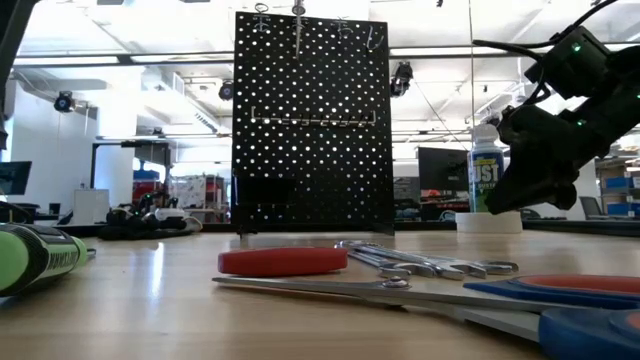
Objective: Hang tools onto peg board
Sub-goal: Hang the red screwdriver on the pegboard, then hang the light green screwdriver on the pegboard
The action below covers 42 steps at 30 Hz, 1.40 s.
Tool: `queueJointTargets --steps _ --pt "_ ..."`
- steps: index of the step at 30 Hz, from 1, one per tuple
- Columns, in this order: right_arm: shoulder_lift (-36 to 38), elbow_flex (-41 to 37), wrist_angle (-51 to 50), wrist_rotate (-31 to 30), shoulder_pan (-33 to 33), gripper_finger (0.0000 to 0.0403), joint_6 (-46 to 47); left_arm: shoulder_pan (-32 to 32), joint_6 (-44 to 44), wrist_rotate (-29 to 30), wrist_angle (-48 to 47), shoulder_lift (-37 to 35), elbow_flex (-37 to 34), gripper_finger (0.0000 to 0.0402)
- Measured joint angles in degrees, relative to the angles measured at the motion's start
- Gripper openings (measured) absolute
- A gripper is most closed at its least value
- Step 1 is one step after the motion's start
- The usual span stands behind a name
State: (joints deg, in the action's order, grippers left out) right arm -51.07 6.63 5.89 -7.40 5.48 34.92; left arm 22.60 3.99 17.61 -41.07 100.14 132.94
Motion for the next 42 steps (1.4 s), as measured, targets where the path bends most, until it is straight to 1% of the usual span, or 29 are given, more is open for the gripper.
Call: queueJointTargets --steps 3,6,9,11,14,17,20,23,27,32,35,36,39,40,42 --pt "0.0 0.0 0.0 0.0 0.0 0.0106 0.0 0.2 1.0 0.0 1.0 0.0 0.0 0.0156" --pt "0.0 0.0 0.1 0.0 0.0 0.0110 0.4 0.2 2.8 -0.1 1.9 -0.5 1.6 0.0178" --pt "0.0 0.0 0.2 0.1 0.0 0.0114 1.0 0.2 4.7 -0.1 4.0 -2.7 1.6 0.0197" --pt "0.0 0.0 0.3 0.1 0.0 0.0117 1.0 0.3 5.8 0.0 3.7 -4.0 1.6 0.0208" --pt "0.0 0.0 0.4 0.1 0.0 0.0119 1.0 0.2 6.0 0.0 0.2 -5.8 1.5 0.0219" --pt "0.0 0.0 0.6 0.0 0.0 0.0119 1.1 0.0 5.6 -0.2 -6.2 -8.1 1.1 0.0221" --pt "0.0 0.0 1.1 -0.4 0.0 0.0114 0.9 -0.7 3.5 -0.1 -9.7 -10.6 -1.8 0.0217" --pt "0.0 0.0 3.0 -1.6 0.0 0.0113 -0.4 -2.9 3.1 0.0 -6.7 -13.7 -9.8 0.0211" --pt "0.0 0.0 6.8 -0.8 0.0 0.0121 -1.9 -5.7 3.4 -0.5 2.2 -21.0 -24.4 0.0204" --pt "0.0 0.1 10.0 3.8 -0.4 0.0130 -3.9 -8.8 3.4 0.0 16.4 -34.6 -45.4 0.0200" --pt "0.0 0.1 12.1 6.6 -0.4 0.0130 -6.0 -10.6 2.1 -0.2 23.6 -41.4 -58.1 0.0200" --pt "0.0 0.1 13.5 8.1 -0.4 0.0130 -7.5 -11.2 1.3 -0.2 25.7 -43.6 -62.3 0.0200" --pt "0.0 0.1 20.0 15.4 -0.4 0.0131 -14.4 -13.1 -1.0 -0.1 33.4 -49.6 -73.7 0.0200" --pt "0.0 0.1 22.6 17.0 -0.4 0.0131 -16.4 -13.8 -1.9 -0.1 35.8 -51.2 -77.5 0.0200" --pt "0.0 0.1 27.2 18.0 -0.4 0.0128 -20.1 -15.3 -3.4 -0.1 40.8 -53.3 -84.3 0.0199"
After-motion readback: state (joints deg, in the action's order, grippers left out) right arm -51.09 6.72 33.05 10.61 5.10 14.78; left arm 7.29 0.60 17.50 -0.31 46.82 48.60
